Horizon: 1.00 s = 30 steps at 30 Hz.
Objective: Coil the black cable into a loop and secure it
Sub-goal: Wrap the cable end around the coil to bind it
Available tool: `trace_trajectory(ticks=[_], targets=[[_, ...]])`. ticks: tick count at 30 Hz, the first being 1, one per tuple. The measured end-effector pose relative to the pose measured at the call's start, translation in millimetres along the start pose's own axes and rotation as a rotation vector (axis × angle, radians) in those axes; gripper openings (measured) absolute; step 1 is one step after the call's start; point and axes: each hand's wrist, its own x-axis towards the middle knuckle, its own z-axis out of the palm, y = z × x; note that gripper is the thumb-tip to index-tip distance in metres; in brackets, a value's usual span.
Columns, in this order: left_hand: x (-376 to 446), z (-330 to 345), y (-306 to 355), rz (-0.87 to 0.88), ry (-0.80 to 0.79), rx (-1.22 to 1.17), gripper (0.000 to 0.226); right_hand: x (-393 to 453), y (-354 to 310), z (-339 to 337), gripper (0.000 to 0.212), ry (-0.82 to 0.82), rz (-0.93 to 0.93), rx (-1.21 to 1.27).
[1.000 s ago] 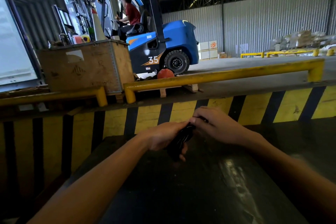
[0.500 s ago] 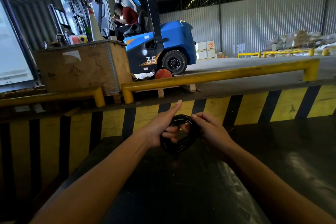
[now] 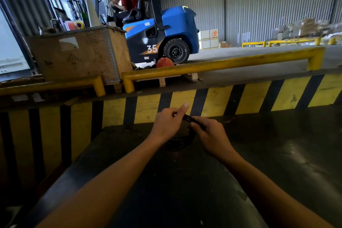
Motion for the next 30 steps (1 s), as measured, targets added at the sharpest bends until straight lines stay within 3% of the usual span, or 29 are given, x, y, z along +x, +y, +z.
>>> trace_trajectory(ticks=[2, 8, 12, 17, 24, 30], targets=[[-9.8, 9.1, -8.0, 0.027, -0.019, 0.037, 0.044, -10.2, 6.7, 1.3, 0.025, -0.03, 0.067, 0.039], [-58.8, 50.0, -59.2, -0.135, -0.18, 0.127, 0.041, -65.7, 53.6, 7.9, 0.033, -0.393, 0.373, 0.107], [-99.8, 75.1, -92.6, -0.282, -0.292, 0.158, 0.023, -116.9, 111.9, 16.7, 0.033, -0.443, 0.553, -0.127], [-140.0, 95.9, -121.2, -0.401, -0.468, 0.178, 0.016, -177.8, 149.4, 40.4, 0.026, -0.804, 0.511, -0.43], [-157.6, 105.5, -139.7, -0.429, -0.724, 0.22, 0.015, -217.2, 157.8, 76.8, 0.034, -1.159, 0.384, -0.676], [-154.8, 104.7, -142.0, -0.423, -0.728, 0.199, 0.016, -218.9, 154.4, 91.9, 0.026, -1.116, 0.486, -0.594]])
